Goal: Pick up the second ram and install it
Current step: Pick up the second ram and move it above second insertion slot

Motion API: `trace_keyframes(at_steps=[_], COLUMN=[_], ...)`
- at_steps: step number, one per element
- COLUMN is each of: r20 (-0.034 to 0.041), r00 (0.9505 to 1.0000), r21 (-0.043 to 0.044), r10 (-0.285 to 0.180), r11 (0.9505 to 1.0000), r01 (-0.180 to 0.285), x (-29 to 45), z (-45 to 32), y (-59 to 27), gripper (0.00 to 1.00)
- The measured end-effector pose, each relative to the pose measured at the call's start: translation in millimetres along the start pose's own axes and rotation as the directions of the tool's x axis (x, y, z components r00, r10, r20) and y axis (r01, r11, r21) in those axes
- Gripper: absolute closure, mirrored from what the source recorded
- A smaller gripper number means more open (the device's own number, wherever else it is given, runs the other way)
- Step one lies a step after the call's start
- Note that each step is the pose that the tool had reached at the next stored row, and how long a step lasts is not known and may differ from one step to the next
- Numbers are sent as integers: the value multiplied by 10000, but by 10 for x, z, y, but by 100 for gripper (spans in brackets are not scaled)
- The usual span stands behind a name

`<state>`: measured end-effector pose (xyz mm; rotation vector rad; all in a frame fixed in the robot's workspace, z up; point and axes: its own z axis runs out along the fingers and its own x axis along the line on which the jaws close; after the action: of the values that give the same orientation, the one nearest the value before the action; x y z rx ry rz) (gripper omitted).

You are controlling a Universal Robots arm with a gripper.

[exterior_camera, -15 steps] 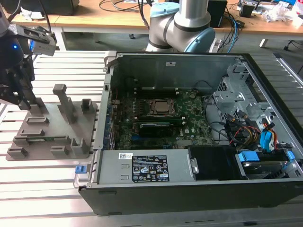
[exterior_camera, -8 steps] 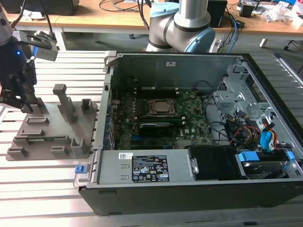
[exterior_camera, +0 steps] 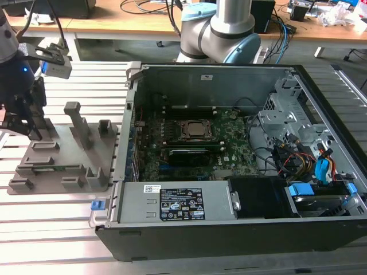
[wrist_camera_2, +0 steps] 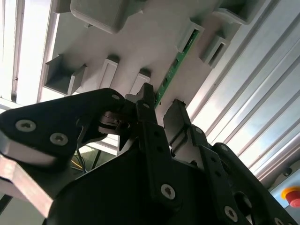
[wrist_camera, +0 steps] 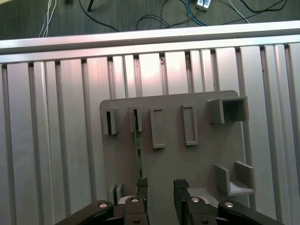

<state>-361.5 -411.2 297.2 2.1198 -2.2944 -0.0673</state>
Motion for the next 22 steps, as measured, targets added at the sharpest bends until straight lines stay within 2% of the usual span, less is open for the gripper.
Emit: trace_keyframes(at_steps=[22], r20=[0], r00=[10000], r21=[1], r10=[1], r11=[10000], r01=[-1], x=[5], z=[286], y=[-12], gripper=[64])
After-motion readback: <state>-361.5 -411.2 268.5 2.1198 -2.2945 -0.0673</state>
